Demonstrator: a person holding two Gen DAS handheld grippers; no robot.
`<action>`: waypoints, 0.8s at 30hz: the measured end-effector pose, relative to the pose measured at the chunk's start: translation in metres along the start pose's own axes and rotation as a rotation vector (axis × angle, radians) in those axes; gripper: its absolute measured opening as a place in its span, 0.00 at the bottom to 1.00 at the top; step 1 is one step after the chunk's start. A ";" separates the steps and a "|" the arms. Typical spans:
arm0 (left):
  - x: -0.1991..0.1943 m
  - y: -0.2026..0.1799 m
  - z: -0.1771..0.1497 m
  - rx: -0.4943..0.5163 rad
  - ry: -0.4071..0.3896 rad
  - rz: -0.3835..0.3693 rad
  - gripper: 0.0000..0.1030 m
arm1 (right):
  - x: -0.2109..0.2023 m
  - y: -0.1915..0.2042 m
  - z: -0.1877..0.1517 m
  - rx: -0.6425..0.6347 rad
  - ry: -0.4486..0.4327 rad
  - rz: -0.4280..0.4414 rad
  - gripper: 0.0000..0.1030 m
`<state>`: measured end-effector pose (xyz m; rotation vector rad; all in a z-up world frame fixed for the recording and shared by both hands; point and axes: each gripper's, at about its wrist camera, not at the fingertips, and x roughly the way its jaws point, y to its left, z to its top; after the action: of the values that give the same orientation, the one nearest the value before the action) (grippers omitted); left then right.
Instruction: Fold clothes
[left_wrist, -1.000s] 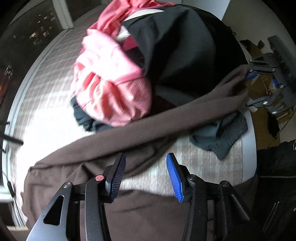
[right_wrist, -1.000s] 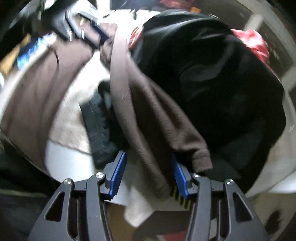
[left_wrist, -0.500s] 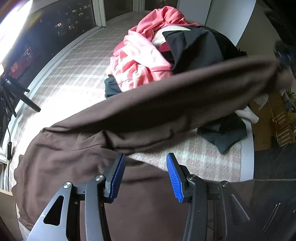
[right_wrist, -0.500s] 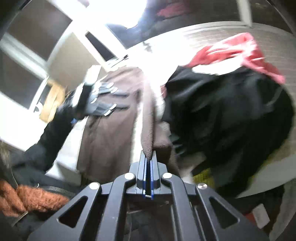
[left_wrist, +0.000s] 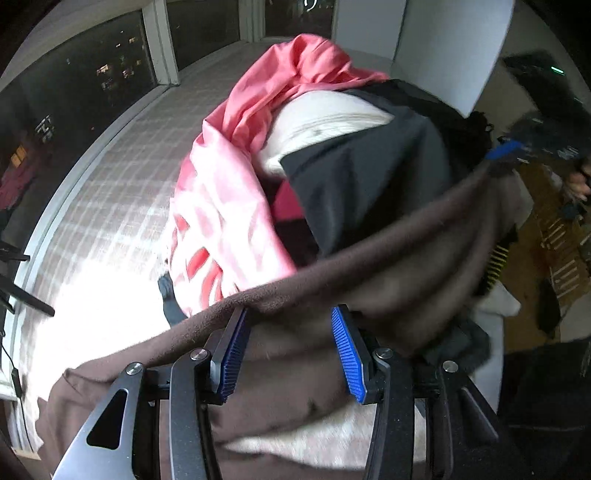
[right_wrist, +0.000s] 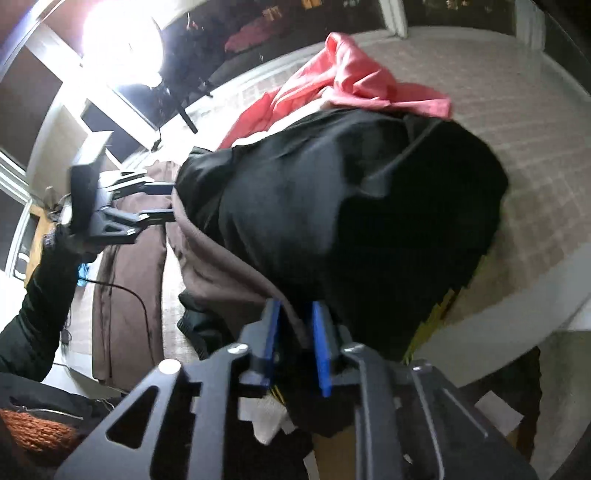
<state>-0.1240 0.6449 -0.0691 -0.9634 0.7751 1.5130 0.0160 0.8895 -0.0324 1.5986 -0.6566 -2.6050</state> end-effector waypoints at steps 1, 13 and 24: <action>0.002 0.000 0.001 0.003 0.006 0.001 0.43 | -0.009 -0.003 -0.005 0.011 -0.027 -0.006 0.39; 0.027 0.001 0.017 0.033 0.079 0.013 0.44 | -0.005 0.014 -0.037 0.081 -0.107 0.227 0.43; 0.024 -0.001 0.010 0.042 0.089 0.081 0.45 | -0.047 0.035 -0.027 0.078 -0.247 0.317 0.06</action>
<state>-0.1253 0.6648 -0.0860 -0.9830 0.9153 1.5257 0.0544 0.8591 0.0098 1.0854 -0.9482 -2.5795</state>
